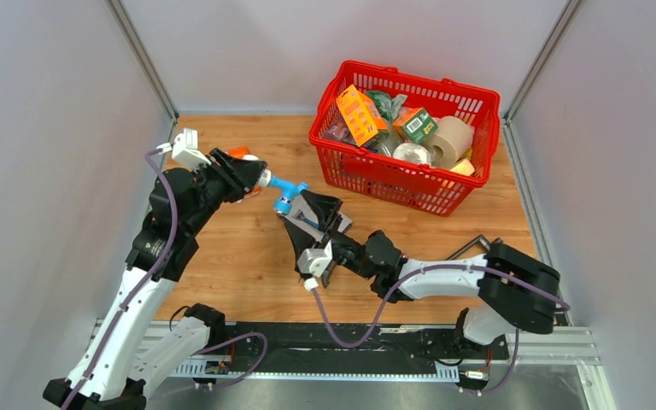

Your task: Install the water faucets

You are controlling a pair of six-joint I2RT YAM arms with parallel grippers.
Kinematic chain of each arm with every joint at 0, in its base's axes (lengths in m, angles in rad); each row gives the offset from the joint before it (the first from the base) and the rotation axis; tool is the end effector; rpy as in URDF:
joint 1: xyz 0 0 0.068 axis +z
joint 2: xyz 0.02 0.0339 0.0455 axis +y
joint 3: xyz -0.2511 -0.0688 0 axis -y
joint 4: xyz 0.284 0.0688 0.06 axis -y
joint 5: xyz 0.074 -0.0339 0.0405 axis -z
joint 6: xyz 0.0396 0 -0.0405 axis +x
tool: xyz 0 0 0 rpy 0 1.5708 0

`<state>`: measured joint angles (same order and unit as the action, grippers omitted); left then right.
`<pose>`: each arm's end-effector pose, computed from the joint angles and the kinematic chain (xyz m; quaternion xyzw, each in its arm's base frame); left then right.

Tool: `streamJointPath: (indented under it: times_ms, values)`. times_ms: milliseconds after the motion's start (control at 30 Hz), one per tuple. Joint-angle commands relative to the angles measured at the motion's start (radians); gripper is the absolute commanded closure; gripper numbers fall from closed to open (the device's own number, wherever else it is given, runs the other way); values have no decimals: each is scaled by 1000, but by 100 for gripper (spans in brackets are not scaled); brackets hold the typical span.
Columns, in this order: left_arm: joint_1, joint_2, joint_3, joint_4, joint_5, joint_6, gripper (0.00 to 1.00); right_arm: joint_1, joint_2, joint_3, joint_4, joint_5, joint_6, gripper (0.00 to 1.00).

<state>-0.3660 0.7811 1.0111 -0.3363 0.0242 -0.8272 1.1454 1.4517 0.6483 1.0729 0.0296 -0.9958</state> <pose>0.2027 -0.0787 0.4014 -0.1621 0.7258 -0.3830 0.5480 0.1414 0.3092 0.2303 -0.5258 0.3008 0.0505 0.7940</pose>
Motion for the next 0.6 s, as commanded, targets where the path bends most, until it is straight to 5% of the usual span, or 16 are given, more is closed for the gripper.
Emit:
streamJointPath:
  times_ms: [0,233,567]
  values:
    - [4,6,20,57,40,-79,100,40,125,33,221,131,-317,0]
    - [2,17,7,76,86,-112,100,57,251,85,387,211,-412,0]
    - [2,15,4,62,128,-118,100,54,285,154,417,253,-478,2]
